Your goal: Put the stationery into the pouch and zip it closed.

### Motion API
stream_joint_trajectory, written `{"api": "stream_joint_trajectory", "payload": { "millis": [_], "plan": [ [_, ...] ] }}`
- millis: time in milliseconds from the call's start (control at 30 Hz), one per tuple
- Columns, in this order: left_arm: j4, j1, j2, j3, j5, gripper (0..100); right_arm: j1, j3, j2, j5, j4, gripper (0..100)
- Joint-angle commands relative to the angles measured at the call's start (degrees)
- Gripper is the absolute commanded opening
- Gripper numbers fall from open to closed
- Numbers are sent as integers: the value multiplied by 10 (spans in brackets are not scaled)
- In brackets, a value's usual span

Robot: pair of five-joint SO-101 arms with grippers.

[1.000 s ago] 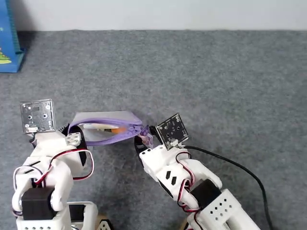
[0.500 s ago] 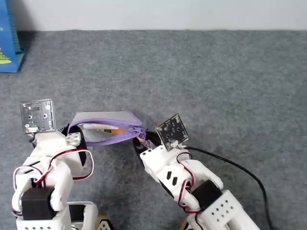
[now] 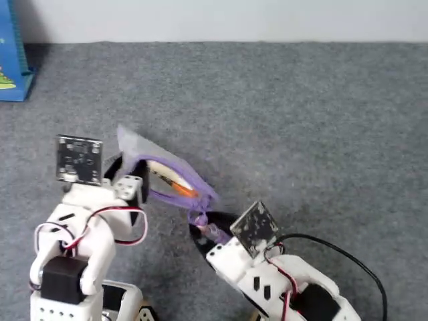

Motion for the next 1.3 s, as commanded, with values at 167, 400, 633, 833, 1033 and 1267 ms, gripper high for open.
{"api": "stream_joint_trajectory", "payload": {
  "millis": [167,400,633,833,1033,1267],
  "plan": [
    [-79,88,58,-15,7,218,-62,-89,-11,13,67,8],
    [-133,197,181,-28,11,225,-65,-105,-16,12,90,8],
    [-52,215,164,-122,10,225,-31,-105,-22,13,88,8],
    [49,215,96,-196,9,226,33,-105,-22,12,87,8],
    [109,215,47,-219,-10,226,36,-150,-22,11,87,8],
    [200,215,40,-182,-109,226,53,-193,-22,16,94,8]
  ]
}}
